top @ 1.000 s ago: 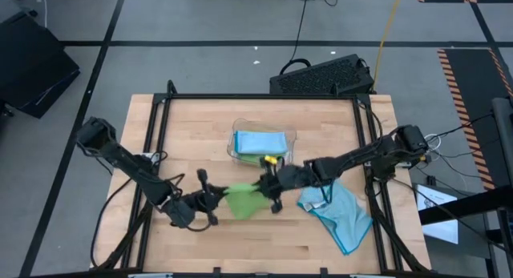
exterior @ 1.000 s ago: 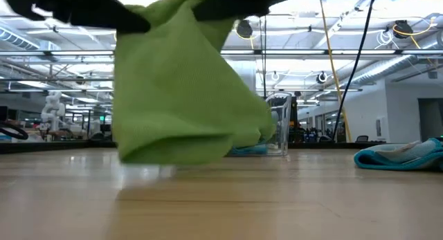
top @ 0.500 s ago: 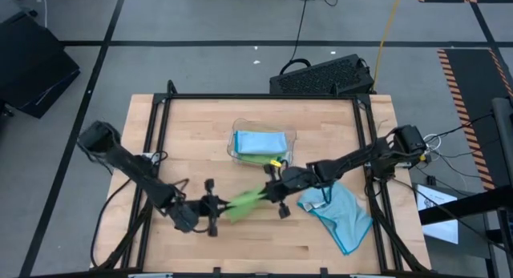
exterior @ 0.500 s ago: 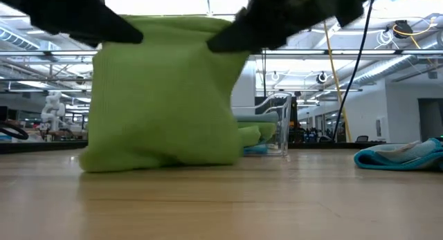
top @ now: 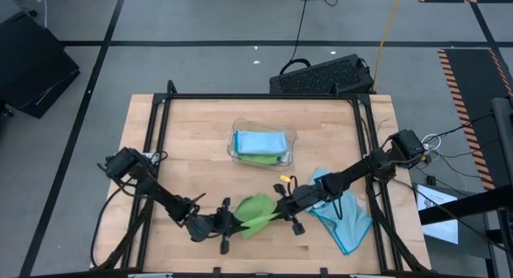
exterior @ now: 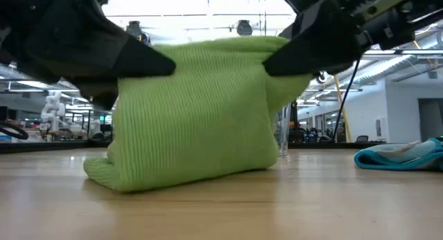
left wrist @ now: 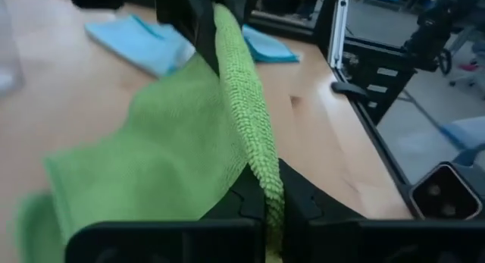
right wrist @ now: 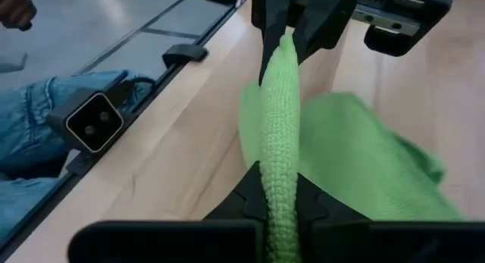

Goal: Fold microfiber towels
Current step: Fold the green microfiber cloth

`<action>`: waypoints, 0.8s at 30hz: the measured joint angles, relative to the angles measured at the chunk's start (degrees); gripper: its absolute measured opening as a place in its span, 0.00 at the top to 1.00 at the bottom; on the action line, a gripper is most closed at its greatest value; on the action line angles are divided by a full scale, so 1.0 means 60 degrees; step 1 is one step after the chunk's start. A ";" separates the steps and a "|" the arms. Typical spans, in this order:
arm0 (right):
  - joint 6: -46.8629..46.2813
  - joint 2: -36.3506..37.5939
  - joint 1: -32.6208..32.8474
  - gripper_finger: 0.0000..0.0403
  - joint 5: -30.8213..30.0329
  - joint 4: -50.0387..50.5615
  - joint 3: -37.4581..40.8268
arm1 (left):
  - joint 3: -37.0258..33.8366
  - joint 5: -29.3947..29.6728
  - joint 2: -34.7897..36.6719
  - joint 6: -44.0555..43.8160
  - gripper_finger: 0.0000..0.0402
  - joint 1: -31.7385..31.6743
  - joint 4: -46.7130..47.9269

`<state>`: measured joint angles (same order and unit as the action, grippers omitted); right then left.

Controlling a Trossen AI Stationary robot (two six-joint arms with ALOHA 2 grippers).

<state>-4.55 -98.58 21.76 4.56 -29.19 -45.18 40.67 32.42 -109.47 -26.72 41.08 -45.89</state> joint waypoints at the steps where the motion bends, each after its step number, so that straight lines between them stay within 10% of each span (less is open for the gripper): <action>1: -0.0139 -0.0167 0.0041 0.99 0.0006 -0.0123 -0.0048 | 0.0023 -0.0088 -0.0088 -0.0266 0.98 0.0003 0.0023; 9: -0.0820 -0.1347 0.0080 0.99 0.0029 -0.0006 -0.1021 | 0.0001 -0.0299 -0.0067 -0.1891 0.97 0.0388 0.0584; 24: 0.0842 -0.1327 -0.0827 0.99 0.0044 0.1670 -0.2086 | -0.0001 0.2208 -0.0037 -0.2570 0.97 0.1116 0.1743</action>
<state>0.51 -106.54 16.80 4.82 -19.17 -57.70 40.66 45.67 -109.69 -42.14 47.77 -35.43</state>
